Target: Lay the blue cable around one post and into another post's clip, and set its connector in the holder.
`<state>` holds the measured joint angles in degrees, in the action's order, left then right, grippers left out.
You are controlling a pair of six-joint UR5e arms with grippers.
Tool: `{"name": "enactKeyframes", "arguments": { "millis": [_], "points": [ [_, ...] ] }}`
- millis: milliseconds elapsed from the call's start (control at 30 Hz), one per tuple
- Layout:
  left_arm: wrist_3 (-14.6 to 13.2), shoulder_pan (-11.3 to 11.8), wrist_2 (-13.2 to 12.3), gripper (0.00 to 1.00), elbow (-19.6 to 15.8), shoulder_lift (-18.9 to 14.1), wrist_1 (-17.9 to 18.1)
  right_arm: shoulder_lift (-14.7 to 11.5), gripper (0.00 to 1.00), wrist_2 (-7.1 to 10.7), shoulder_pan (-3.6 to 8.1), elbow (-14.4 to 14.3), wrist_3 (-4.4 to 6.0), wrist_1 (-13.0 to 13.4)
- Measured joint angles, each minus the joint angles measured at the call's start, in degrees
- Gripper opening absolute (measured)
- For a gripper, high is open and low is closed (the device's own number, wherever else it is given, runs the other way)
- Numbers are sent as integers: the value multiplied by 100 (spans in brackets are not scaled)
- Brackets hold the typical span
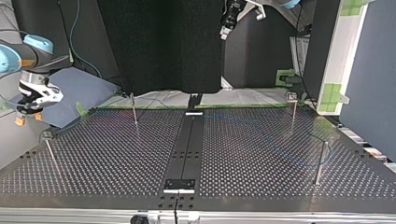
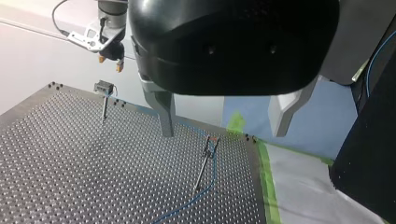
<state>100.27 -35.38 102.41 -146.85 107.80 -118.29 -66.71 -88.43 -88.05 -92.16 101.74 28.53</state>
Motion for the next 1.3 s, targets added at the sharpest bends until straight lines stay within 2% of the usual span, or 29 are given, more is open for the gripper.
{"name": "enactKeyframes", "arguments": {
  "millis": [100, 233, 433, 733, 867, 967, 1167, 1300],
  "points": [
    [23, -28, -60, 100, 0, 3, -1, -132, 100, -13, -84, -133, -37, 133],
    [56, -71, -145, 100, 0, 3, -2, -318, 100, -66, -252, -319, -128, 318],
    [64, -125, -187, 100, 0, 1, -1, -604, 100, -281, -535, -604, -380, 402],
    [89, -184, -188, 100, -1, 0, 6, -1024, 100, -751, -1011, -1080, -767, 387],
    [147, -189, -113, 100, -1, 1, 43, -945, 100, -957, -1217, -1287, -900, 364],
    [176, -190, 2, 100, 11, 1, 125, -830, 100, -1092, -1353, -1422, -945, 290],
    [339, -191, 255, 100, 161, 0, 364, -549, 100, -1377, -1638, -1707, -920, 169],
    [317, -191, 420, 100, 319, 1, 526, -361, 100, -1566, -1827, -1786, -890, 116]
  ]
}}
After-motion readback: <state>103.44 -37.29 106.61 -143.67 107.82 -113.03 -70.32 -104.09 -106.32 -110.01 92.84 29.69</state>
